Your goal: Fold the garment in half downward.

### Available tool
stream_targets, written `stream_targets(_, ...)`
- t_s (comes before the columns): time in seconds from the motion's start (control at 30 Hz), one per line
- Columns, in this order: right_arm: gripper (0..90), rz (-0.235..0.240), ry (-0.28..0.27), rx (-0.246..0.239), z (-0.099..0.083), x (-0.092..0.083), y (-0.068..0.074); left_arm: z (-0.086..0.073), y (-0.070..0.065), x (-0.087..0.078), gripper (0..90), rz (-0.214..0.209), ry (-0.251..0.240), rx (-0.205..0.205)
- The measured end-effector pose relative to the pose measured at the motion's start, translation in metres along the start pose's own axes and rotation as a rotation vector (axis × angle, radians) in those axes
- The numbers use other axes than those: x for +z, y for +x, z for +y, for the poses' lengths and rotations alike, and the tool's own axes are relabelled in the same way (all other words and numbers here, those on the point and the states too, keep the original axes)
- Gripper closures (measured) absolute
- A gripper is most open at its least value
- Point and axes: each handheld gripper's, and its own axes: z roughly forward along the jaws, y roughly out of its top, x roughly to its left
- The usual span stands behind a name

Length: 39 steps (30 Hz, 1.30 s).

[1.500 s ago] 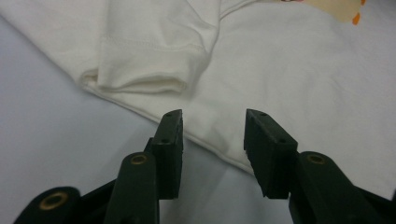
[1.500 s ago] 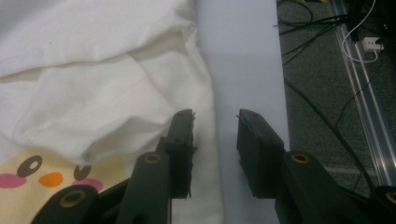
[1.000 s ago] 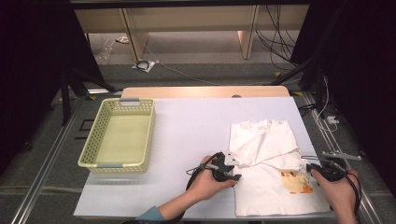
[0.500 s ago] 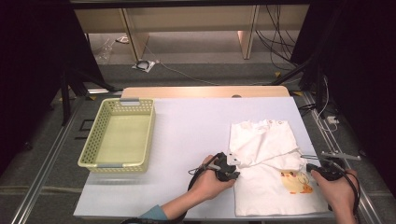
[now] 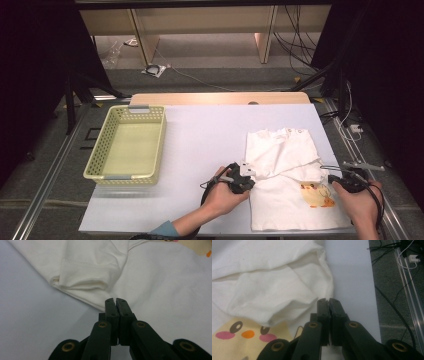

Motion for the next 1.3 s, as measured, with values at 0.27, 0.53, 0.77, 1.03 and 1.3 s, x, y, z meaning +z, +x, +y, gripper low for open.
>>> stream_targets(0.27,88.2,-0.014,-0.006,-0.011,0.002,-0.004,0.003,-0.002,0.004,-0.01,88.5,-0.01,-0.014,-0.009)
stream_targets(0.53,88.1,-0.013,-0.001,-0.01,0.002,-0.003,0.004,-0.003,0.007,-0.016,88.5,-0.02,-0.011,-0.012)
stream_targets(0.77,88.0,-0.007,0.007,-0.025,0.002,-0.002,0.008,-0.004,0.01,-0.022,88.4,-0.027,-0.013,-0.021)
stream_targets(1.03,87.9,0.009,0.028,-0.024,0.002,-0.002,0.015,-0.008,0.014,-0.03,88.4,-0.03,-0.008,-0.02)
stream_targets(1.3,87.9,0.022,0.038,-0.054,0.001,-0.003,0.025,-0.013,0.019,-0.038,88.4,-0.027,-0.004,-0.025)
